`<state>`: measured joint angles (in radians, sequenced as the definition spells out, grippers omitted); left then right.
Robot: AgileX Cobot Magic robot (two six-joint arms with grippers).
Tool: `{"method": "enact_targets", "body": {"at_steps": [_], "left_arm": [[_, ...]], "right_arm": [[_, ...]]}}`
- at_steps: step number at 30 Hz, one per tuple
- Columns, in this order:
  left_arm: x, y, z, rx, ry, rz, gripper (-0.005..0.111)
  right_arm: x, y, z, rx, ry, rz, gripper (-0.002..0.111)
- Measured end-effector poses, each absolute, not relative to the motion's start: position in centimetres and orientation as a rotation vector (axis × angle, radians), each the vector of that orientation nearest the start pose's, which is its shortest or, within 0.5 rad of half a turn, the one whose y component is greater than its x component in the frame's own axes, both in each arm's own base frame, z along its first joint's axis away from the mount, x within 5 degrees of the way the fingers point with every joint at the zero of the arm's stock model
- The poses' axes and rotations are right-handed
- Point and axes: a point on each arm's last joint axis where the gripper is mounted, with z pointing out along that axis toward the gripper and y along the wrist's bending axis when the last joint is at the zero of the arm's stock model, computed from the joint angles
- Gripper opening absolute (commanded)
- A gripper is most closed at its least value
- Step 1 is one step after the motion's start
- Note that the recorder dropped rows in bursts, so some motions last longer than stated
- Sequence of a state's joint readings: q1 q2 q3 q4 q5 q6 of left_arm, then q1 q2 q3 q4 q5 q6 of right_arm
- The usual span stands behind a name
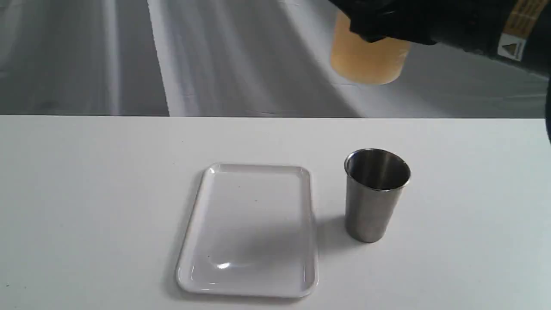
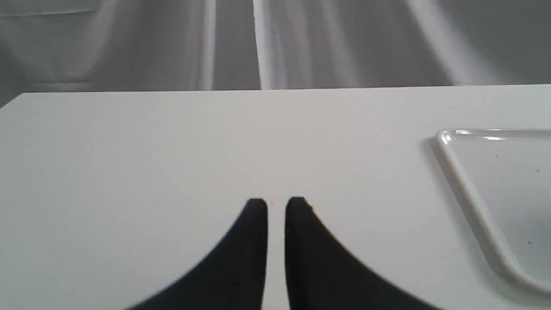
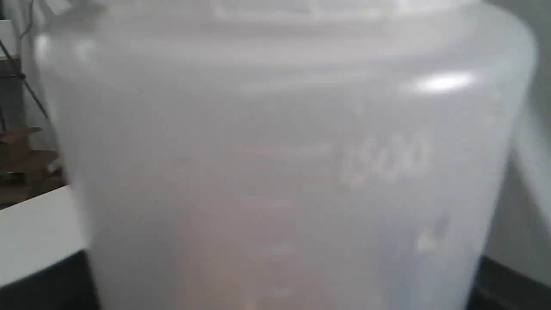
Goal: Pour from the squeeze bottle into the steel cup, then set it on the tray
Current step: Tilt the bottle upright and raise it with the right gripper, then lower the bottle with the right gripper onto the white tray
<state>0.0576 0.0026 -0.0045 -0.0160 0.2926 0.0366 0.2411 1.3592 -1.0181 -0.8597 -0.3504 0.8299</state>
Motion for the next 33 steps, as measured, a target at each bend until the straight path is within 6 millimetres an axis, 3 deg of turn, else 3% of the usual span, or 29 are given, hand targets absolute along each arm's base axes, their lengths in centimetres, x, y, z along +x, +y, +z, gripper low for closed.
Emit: {"method": "enact_targets", "body": {"at_steps": [15,33], "left_arm": [[5.5,0.3,18.8,-0.029,1.774,0.053,0.008],[5.5,0.3,18.8,-0.029,1.774,0.053,0.008]], "right_arm": [[32.9,14.8,29.3,-0.516,1.708,0.527,0.0],[35.8,16.8,21.5,-0.592,1.732,0.613,0.0]]}}
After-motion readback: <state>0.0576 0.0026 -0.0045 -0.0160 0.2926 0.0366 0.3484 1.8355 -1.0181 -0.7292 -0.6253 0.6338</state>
